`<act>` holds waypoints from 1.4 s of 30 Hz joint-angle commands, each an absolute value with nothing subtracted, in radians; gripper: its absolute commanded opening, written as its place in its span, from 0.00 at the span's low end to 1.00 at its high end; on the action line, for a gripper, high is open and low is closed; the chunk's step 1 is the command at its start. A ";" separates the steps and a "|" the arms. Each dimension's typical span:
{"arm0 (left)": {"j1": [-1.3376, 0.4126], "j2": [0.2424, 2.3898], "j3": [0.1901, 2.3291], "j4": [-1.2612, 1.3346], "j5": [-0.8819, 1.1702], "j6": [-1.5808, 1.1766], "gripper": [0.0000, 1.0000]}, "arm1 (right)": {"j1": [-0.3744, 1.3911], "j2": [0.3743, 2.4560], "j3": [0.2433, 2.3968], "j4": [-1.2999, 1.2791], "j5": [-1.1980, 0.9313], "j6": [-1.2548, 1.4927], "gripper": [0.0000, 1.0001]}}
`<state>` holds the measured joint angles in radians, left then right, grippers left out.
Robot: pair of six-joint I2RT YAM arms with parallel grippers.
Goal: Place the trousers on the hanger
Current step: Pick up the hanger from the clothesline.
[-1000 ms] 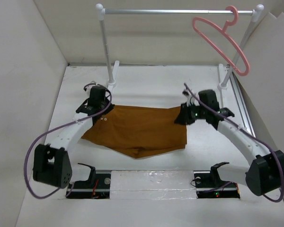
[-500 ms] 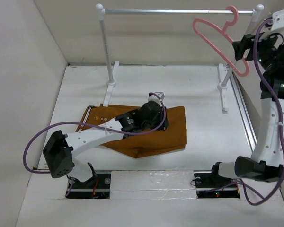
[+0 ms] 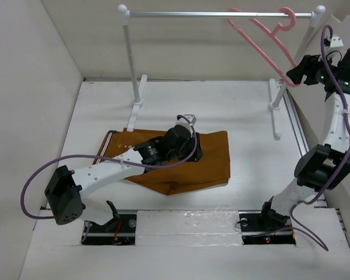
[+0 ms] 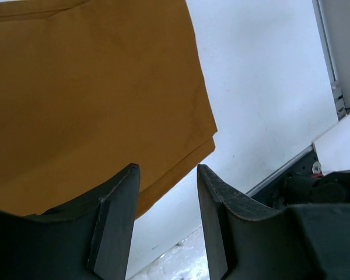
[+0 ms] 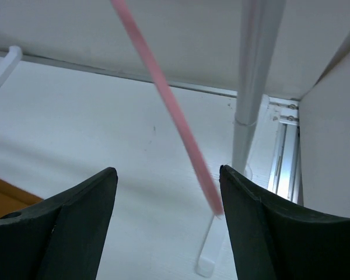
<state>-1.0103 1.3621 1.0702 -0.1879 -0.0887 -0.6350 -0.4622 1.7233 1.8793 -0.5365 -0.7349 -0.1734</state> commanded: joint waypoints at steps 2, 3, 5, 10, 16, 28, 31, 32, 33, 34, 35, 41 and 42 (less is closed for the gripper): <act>-0.957 1.281 1.098 -0.242 -0.176 -0.618 0.41 | -0.445 1.635 1.800 -0.422 -0.816 -0.137 0.75; -0.948 1.276 1.110 -0.250 -0.186 -0.617 0.41 | -0.445 1.625 1.781 -0.410 -0.830 -0.133 0.75; -0.914 1.266 1.135 -0.267 -0.181 -0.609 0.41 | -0.445 1.591 1.740 -0.352 -0.842 -0.101 0.76; -0.819 1.229 1.178 -0.259 -0.126 -0.588 0.45 | -0.445 1.541 1.730 -0.291 -0.861 -0.051 0.76; -0.795 1.235 1.201 -0.272 -0.120 -0.584 0.46 | -0.445 1.606 1.783 -0.365 -0.879 -0.078 0.73; -0.795 1.236 1.187 -0.273 -0.100 -0.597 0.45 | -0.436 1.557 1.885 -0.391 -0.937 -0.040 0.71; -0.795 1.244 1.174 -0.262 -0.081 -0.603 0.45 | -0.436 1.563 1.865 -0.403 -0.874 -0.038 0.77; -0.795 1.246 1.164 -0.252 -0.077 -0.604 0.45 | -0.436 1.569 1.858 -0.408 -0.888 -0.038 0.78; -0.795 1.247 1.160 -0.250 -0.075 -0.606 0.45 | -0.420 1.574 1.846 -0.407 -0.896 -0.040 0.79; -0.795 1.250 1.160 -0.249 -0.072 -0.609 0.45 | -0.390 1.575 1.815 -0.403 -0.891 -0.044 0.78; -0.795 1.258 1.158 -0.247 -0.069 -0.609 0.45 | -0.376 1.569 1.800 -0.408 -0.850 -0.063 0.78; -0.795 1.250 1.160 -0.255 -0.081 -0.604 0.45 | -0.341 1.566 1.727 -0.393 -0.735 -0.081 0.59; -0.795 1.249 1.161 -0.256 -0.084 -0.603 0.45 | -0.341 1.566 1.724 -0.385 -0.732 -0.084 0.46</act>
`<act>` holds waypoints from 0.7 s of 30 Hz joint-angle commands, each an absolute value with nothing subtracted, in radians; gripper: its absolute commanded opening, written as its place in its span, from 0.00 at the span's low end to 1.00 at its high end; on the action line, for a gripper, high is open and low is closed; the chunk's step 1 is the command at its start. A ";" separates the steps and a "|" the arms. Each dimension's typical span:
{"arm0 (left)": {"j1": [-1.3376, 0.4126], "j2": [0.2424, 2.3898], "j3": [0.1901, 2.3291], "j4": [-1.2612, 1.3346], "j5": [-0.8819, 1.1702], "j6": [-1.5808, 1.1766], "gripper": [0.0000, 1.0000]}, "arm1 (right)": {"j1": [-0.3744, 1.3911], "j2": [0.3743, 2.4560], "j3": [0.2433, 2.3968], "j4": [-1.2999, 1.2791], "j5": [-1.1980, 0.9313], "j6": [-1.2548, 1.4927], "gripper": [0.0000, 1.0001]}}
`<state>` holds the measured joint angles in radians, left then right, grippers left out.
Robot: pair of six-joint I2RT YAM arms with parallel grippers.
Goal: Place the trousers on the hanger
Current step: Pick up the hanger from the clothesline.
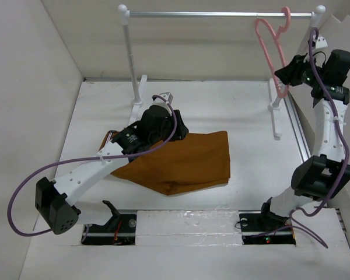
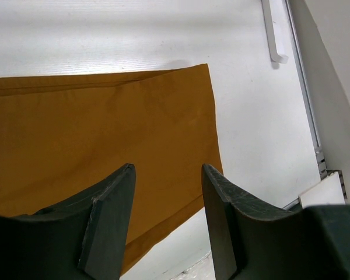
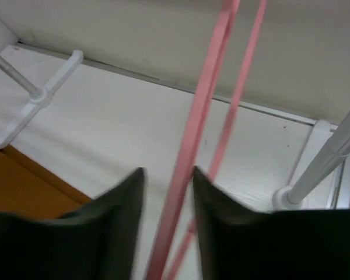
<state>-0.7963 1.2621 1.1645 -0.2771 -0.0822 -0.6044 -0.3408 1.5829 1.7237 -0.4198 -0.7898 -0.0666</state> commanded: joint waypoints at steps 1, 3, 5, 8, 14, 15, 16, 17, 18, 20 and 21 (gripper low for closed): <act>-0.795 1.247 1.161 -0.256 -0.086 -0.603 0.45 | -0.341 1.562 1.721 -0.380 -0.726 -0.087 0.30; -0.795 1.247 1.163 -0.256 -0.084 -0.604 0.45 | -0.331 1.530 1.703 -0.339 -0.683 -0.075 0.00; -0.795 1.250 1.172 -0.255 -0.080 -0.606 0.45 | -0.304 1.496 1.681 -0.298 -0.620 -0.057 0.00; -0.795 1.259 1.192 -0.256 -0.074 -0.607 0.46 | -0.249 1.451 1.692 -0.288 -0.510 -0.046 0.00; -0.795 1.282 1.285 -0.270 -0.034 -0.603 0.64 | -0.150 1.365 1.720 -0.279 -0.273 -0.020 0.00; -0.795 1.284 1.302 -0.270 -0.028 -0.601 0.65 | -0.150 1.353 1.720 -0.282 -0.250 -0.020 0.00; -0.795 1.288 1.319 -0.271 -0.014 -0.601 0.65 | -0.135 1.341 1.715 -0.291 -0.214 -0.021 0.00; -0.795 1.296 1.353 -0.272 -0.005 -0.603 0.65 | -0.123 1.319 1.710 -0.305 -0.204 -0.032 0.00; -0.795 1.301 1.373 -0.273 -0.005 -0.601 0.66 | -0.123 1.306 1.701 -0.331 -0.201 -0.041 0.00; -0.795 1.315 1.422 -0.270 0.054 -0.601 0.66 | -0.112 1.260 1.634 -0.350 -0.193 -0.058 0.00; -0.795 1.322 1.439 -0.270 0.063 -0.603 0.66 | -0.103 1.240 1.591 -0.351 -0.192 -0.064 0.00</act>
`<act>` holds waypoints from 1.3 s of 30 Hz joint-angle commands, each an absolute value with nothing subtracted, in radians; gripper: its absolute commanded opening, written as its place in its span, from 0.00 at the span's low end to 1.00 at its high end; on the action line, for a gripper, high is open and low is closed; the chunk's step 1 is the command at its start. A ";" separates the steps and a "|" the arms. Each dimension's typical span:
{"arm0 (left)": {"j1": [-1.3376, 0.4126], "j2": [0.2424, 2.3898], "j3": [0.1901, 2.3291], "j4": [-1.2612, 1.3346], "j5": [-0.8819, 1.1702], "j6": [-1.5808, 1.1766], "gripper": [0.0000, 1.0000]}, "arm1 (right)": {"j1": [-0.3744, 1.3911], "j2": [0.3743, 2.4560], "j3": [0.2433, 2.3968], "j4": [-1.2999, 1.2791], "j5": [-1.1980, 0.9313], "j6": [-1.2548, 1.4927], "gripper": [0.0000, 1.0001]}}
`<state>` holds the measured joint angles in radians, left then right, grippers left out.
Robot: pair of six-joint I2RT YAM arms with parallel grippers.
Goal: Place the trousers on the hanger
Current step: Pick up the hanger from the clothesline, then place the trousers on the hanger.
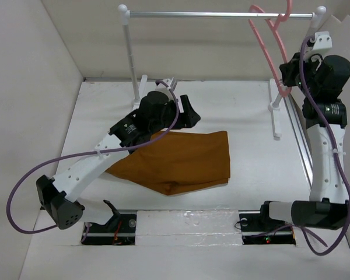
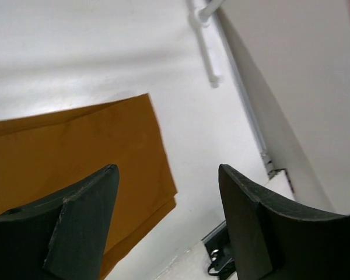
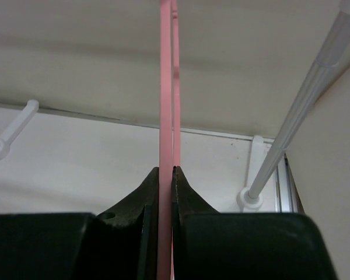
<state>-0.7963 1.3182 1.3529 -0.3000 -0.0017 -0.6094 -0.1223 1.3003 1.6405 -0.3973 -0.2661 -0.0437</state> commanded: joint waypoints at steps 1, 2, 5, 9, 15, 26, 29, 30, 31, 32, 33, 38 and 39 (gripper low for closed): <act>-0.795 1.327 1.451 -0.262 0.090 -0.601 0.65 | -0.103 1.217 1.550 -0.351 -0.192 -0.071 0.00; -0.795 1.342 1.478 -0.259 0.103 -0.603 0.64 | -0.092 1.195 1.463 -0.353 -0.190 -0.080 0.00; -0.818 1.379 1.520 -0.245 0.127 -0.611 0.60 | -0.055 1.102 1.292 -0.351 -0.167 -0.103 0.00; -0.837 1.446 1.546 -0.206 0.156 -0.636 0.57 | 0.061 0.994 1.110 -0.365 -0.101 -0.135 0.00; -0.838 1.597 1.525 -0.100 0.267 -0.722 0.58 | 0.202 0.904 0.911 -0.388 -0.006 -0.120 0.00; -0.859 1.850 1.532 0.038 0.331 -0.871 0.61 | 0.431 0.870 0.735 -0.364 0.181 -0.034 0.00; -0.868 1.885 1.546 0.049 0.324 -0.884 0.62 | 0.480 0.882 0.721 -0.364 0.212 -0.023 0.00; -0.868 1.888 1.546 0.054 0.327 -0.891 0.62 | 0.500 0.888 0.715 -0.364 0.219 -0.018 0.00; -0.868 1.894 1.545 0.070 0.330 -0.893 0.62 | 0.509 0.891 0.710 -0.365 0.230 -0.011 0.00; -0.868 1.905 1.551 0.063 0.322 -0.893 0.62 | 0.526 0.899 0.707 -0.371 0.244 -0.003 0.00; -0.868 1.905 1.551 0.063 0.322 -0.893 0.62 | 0.526 0.899 0.704 -0.371 0.244 -0.003 0.00; -0.877 1.913 1.531 0.066 0.318 -0.902 0.61 | 0.577 0.916 0.696 -0.397 0.294 0.032 0.00; -0.877 1.907 1.517 0.075 0.319 -0.903 0.59 | 0.577 0.919 0.696 -0.408 0.310 0.034 0.00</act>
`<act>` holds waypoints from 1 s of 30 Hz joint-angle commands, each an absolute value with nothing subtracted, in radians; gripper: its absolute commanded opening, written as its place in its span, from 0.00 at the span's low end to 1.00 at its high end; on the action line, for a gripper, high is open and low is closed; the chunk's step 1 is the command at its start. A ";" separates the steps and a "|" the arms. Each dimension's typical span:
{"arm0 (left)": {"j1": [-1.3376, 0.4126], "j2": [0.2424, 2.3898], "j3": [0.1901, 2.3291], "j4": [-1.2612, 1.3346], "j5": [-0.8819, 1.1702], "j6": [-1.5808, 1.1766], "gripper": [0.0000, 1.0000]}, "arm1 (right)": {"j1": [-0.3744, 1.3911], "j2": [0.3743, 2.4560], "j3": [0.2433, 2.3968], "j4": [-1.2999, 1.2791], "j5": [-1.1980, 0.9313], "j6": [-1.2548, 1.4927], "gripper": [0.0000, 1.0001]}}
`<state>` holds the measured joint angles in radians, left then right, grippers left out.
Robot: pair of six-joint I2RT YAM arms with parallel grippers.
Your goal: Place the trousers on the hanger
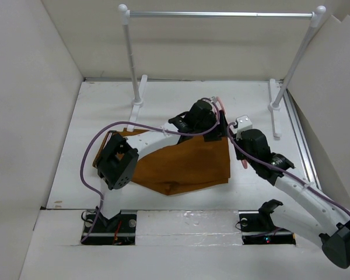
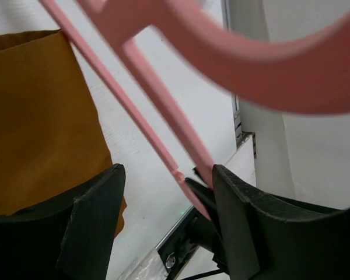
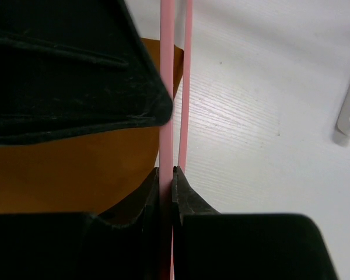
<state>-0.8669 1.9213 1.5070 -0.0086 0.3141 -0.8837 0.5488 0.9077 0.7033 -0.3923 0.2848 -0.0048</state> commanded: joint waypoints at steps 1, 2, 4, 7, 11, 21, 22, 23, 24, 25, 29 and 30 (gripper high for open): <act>-0.877 1.884 1.500 0.101 0.315 -0.908 0.57 | 0.577 0.923 0.695 -0.414 0.324 0.037 0.00; -0.877 1.869 1.461 0.112 0.308 -0.908 0.52 | 0.586 0.922 0.695 -0.420 0.330 0.038 0.00; -0.877 1.824 1.419 0.150 0.290 -0.911 0.49 | 0.586 0.917 0.686 -0.426 0.337 0.038 0.00; -0.877 1.804 1.364 0.184 0.270 -0.925 0.49 | 0.586 0.904 0.677 -0.420 0.339 0.038 0.00; -0.877 1.873 1.463 0.108 0.258 -0.905 0.55 | 0.595 0.893 0.666 -0.408 0.314 0.044 0.00; -0.877 1.968 1.546 0.028 0.229 -0.873 0.54 | 0.664 0.905 0.655 -0.445 0.342 0.109 0.00; -0.877 1.971 1.536 0.026 0.226 -0.871 0.52 | 0.673 0.904 0.655 -0.448 0.342 0.120 0.00; -0.877 1.971 1.531 0.028 0.221 -0.873 0.47 | 0.673 0.900 0.655 -0.456 0.342 0.123 0.00; -0.877 1.968 1.523 0.029 0.219 -0.874 0.41 | 0.684 0.900 0.657 -0.462 0.345 0.127 0.00; -0.877 1.964 1.520 0.035 0.213 -0.874 0.33 | 0.684 0.897 0.660 -0.469 0.351 0.143 0.02; -0.877 1.960 1.502 0.049 0.219 -0.888 0.00 | 0.710 0.864 0.676 -0.557 0.356 0.184 0.38; -0.877 1.951 1.474 0.064 0.227 -0.893 0.00 | 0.710 0.856 0.684 -0.572 0.329 0.189 0.52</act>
<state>-0.8837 1.9682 1.5112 0.0563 0.2317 -0.8879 0.6903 0.8902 0.6590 -0.4919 0.3569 0.1448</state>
